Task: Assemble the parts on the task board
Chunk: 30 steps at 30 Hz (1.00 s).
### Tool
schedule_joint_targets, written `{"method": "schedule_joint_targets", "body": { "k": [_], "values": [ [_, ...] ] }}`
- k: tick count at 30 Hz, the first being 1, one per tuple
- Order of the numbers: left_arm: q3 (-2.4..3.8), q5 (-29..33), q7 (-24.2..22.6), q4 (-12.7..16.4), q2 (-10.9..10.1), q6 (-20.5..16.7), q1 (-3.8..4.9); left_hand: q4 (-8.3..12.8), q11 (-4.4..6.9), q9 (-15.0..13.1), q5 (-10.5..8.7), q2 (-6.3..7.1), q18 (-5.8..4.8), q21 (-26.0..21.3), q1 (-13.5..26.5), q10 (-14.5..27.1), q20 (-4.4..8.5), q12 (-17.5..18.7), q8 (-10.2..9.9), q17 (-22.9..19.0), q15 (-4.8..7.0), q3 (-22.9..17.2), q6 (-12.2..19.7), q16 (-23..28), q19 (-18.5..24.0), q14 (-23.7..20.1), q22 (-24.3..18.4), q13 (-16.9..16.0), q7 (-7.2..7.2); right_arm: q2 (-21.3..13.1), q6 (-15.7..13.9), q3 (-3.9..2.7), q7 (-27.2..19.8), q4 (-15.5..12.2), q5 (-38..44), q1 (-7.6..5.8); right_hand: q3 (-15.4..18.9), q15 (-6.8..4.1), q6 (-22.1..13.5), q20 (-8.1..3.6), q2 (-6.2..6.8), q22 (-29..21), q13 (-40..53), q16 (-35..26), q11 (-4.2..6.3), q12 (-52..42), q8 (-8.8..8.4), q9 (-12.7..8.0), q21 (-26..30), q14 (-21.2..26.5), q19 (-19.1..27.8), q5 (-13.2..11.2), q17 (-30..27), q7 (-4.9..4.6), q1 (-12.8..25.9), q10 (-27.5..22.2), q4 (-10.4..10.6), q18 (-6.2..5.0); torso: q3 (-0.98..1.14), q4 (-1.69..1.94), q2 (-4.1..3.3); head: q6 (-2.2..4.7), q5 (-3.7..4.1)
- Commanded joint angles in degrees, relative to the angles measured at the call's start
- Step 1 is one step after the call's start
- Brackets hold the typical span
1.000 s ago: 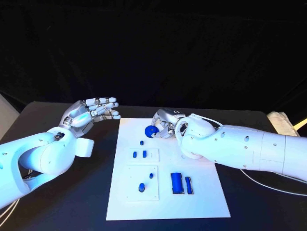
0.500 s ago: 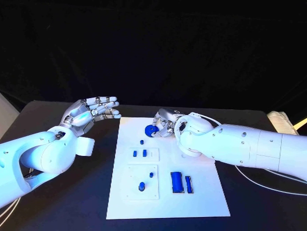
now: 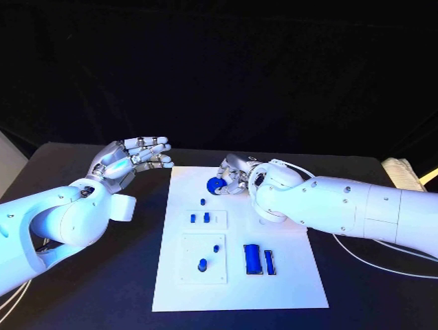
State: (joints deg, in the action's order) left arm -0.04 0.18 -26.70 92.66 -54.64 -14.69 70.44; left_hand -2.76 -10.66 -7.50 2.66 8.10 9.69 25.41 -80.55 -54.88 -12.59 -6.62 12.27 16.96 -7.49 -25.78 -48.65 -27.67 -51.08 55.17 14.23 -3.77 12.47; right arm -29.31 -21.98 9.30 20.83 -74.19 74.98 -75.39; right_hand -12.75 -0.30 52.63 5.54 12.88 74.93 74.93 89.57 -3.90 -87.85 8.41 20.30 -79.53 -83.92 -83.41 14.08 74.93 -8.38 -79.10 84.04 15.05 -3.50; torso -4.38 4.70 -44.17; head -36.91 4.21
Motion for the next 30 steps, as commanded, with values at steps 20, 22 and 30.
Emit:
{"method": "schedule_joint_targets", "body": {
  "k": [20, 22, 30],
  "values": [
    [0.04, -0.1, -0.1, -0.3, 0.1, 1.3, 0.05, 0.1, -0.13, 0.0, 0.19, -0.05, 0.27, 0.2, 0.5, 0.2, 0.05, 0.3, 0.1, 0.1, 0.19, -0.2, 0.2, -0.2, 0.3, -0.4, 0.1, 0.0, 1.59, 0.6, -5.6, 0.03, 1.6, -0.6, 4.4, 0.14, -6.2, -1.12, 5.8, -0.8, -1.5, 5.4, 11.8, 0.4, 1.48, -0.8, 3.9, 1.0, -1.6, -6.1, -1.1, -1.7, 15.1, 1.67, -3.0, 3.0, -1.6, 0.94, 0.05, -0.04, -0.01, 0.06, 0.19],
    [0.04, -0.1, -0.1, -0.3, 0.1, 1.3, 0.05, 0.1, -0.13, 0.0, 0.19, -0.05, 0.27, 0.2, 0.5, 0.2, 0.05, 0.3, 0.1, 0.1, 0.19, -0.2, 0.2, -0.2, 0.3, -0.4, 0.1, 0.0, 1.59, 0.5, -6.4, 0.03, 1.6, -0.8, 4.8, 0.17, -6.3, -1.14, 5.8, -0.83, -1.41, 5.5, 11.8, 0.4, 1.5, -0.8, 3.94, 1.0, -1.6, -6.1, -1.1, -1.7, 15.1, 1.69, -2.8, 3.0, -1.6, 0.95, 0.05, -0.05, 0.01, 0.07, 0.21],
    [0.04, -0.1, 0.0, -0.6, 0.1, 1.2, 0.05, 0.1, -0.13, 0.0, 0.19, -0.05, 0.27, 0.2, 0.5, 0.2, 0.05, 0.3, 0.1, 0.1, 0.19, -0.2, 0.2, -0.2, 0.3, -0.4, 0.1, 0.0, 1.59, 0.0, -9.3, 0.02, 1.3, -1.5, 5.5, 0.25, -6.3, -1.19, 5.6, -0.92, -0.66, 5.7, 11.8, 0.4, 1.53, -0.7, 4.07, 1.0, -1.7, -6.1, -1.2, -1.2, 15.1, 1.7, -1.5, 3.0, -1.1, 1.0, 0.05, -0.06, 0.0, 0.28, 0.22]
  ]
}}
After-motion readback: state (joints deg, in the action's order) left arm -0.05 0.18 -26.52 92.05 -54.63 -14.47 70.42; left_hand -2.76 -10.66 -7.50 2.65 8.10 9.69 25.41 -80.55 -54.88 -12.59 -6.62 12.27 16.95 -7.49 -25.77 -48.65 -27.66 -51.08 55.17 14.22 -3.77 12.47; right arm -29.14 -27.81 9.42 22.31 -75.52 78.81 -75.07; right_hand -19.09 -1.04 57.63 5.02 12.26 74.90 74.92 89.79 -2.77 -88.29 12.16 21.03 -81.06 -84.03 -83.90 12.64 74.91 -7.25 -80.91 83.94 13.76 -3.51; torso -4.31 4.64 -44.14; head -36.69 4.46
